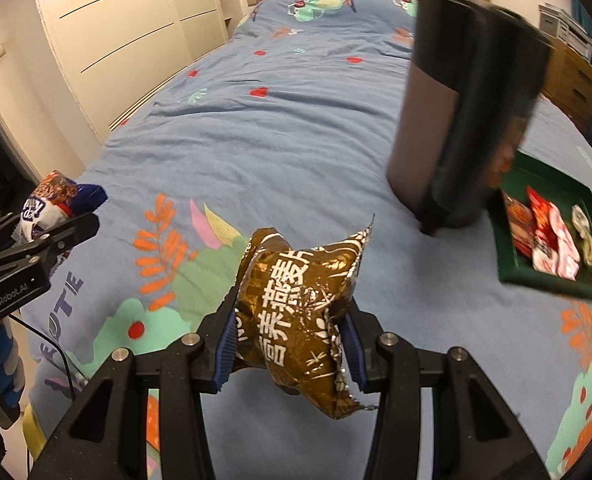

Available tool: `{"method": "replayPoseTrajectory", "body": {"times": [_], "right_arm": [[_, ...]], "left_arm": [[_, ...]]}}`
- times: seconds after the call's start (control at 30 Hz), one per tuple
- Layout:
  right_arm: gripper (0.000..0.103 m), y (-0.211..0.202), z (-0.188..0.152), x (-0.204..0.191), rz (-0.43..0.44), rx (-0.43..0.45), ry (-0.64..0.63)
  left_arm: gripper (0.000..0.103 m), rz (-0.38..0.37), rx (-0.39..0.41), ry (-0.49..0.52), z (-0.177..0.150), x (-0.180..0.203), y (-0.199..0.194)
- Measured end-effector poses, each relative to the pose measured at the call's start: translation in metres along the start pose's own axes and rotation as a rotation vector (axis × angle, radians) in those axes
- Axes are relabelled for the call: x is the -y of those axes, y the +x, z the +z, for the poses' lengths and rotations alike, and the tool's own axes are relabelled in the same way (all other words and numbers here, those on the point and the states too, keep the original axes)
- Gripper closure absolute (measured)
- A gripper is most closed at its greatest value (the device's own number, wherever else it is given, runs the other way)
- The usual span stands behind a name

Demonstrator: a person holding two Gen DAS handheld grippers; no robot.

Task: Organize snacks
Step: 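Lift and carry both held snacks past the kettle toward the green tray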

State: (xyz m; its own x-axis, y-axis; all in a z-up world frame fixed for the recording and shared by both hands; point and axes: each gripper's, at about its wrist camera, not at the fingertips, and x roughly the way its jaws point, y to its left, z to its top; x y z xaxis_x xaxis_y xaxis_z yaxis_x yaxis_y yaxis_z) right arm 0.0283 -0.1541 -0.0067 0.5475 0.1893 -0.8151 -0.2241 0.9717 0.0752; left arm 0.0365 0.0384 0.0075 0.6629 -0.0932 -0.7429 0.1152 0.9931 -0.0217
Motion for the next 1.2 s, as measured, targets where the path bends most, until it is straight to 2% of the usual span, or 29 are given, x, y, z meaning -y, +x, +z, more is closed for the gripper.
{"method": "replayPoseTrajectory", "body": {"times": [0.33, 0.57, 1.2], "right_arm": [[0.0, -0.03, -0.031, 0.045, -0.045, 0.023, 0.092], [0.0, -0.047, -0.056, 0.085, -0.074, 0.037, 0.172], [0.0, -0.084, -0.088, 0.205, -0.15, 0.111, 0.35]], "left_arm": [[0.051, -0.012, -0.015, 0.061, -0.017, 0.037, -0.018], [0.051, -0.027, -0.014, 0.154, -0.023, 0.077, -0.028], [0.051, -0.204, -0.046, 0.351, -0.013, 0.221, -0.02]]}}
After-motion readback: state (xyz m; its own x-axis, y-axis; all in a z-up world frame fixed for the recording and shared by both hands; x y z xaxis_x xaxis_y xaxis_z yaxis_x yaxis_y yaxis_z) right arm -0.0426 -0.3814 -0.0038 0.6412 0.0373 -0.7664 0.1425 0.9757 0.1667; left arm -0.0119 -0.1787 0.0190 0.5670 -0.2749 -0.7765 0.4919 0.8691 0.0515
